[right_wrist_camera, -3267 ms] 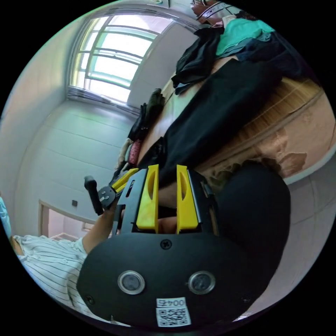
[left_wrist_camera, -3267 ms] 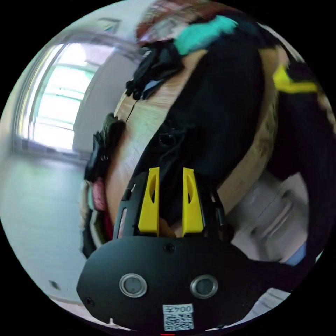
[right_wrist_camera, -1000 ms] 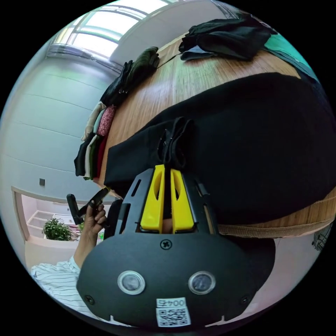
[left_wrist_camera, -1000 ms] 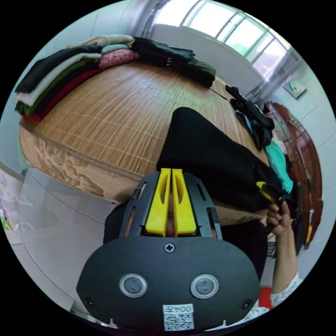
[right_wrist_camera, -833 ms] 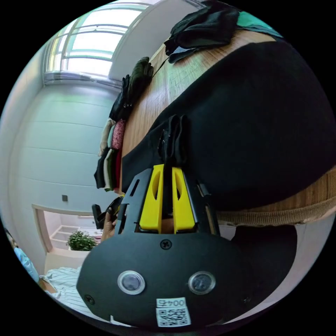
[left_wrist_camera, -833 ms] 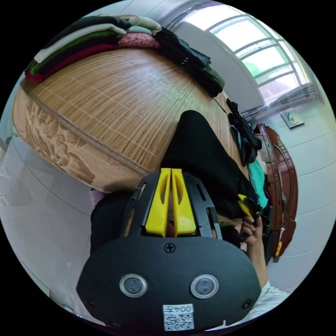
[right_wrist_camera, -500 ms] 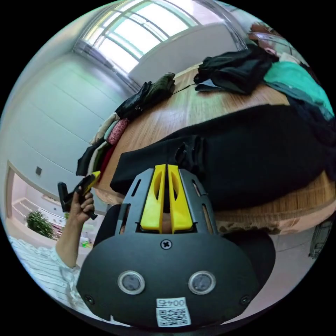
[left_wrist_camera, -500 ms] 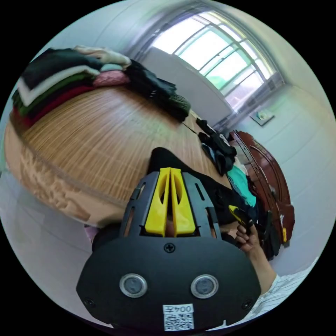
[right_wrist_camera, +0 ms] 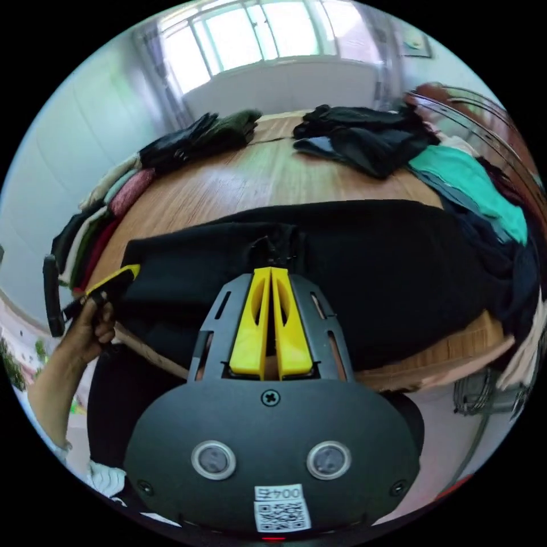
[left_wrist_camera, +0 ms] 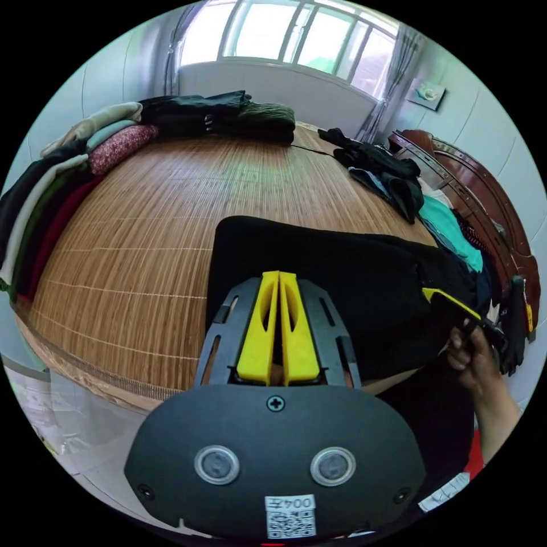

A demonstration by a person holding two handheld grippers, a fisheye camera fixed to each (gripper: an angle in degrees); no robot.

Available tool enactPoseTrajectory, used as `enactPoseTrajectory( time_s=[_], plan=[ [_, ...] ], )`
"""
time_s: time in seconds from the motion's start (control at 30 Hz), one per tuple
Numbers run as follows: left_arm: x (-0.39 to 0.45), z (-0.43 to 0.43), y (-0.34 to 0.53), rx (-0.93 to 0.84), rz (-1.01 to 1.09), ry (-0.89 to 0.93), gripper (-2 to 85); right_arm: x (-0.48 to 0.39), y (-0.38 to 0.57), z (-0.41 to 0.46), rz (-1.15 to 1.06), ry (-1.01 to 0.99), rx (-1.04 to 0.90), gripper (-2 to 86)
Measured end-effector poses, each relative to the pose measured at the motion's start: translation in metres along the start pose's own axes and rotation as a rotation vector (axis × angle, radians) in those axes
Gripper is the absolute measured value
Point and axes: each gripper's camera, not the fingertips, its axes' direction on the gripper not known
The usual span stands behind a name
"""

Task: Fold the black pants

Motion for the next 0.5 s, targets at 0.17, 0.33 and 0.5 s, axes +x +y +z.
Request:
enactPoseTrajectory(
  time_s=[0.17,0.33,0.5],
  plan=[
    [-0.011,-0.012,-0.001,0.026,-0.088,0.088,0.7,0.031,0.035,-0.006,0.315,0.414,0.136,-0.7],
    [0.011,-0.024,-0.015,0.038,0.008,-0.007,0.7,0.010,0.030,0.034,0.154,0.500,0.011,-0.6],
    [0.026,-0.041,-0.052,0.040,0.080,-0.132,0.6,0.000,0.012,0.047,0.095,0.411,-0.069,0.4]
  ],
)
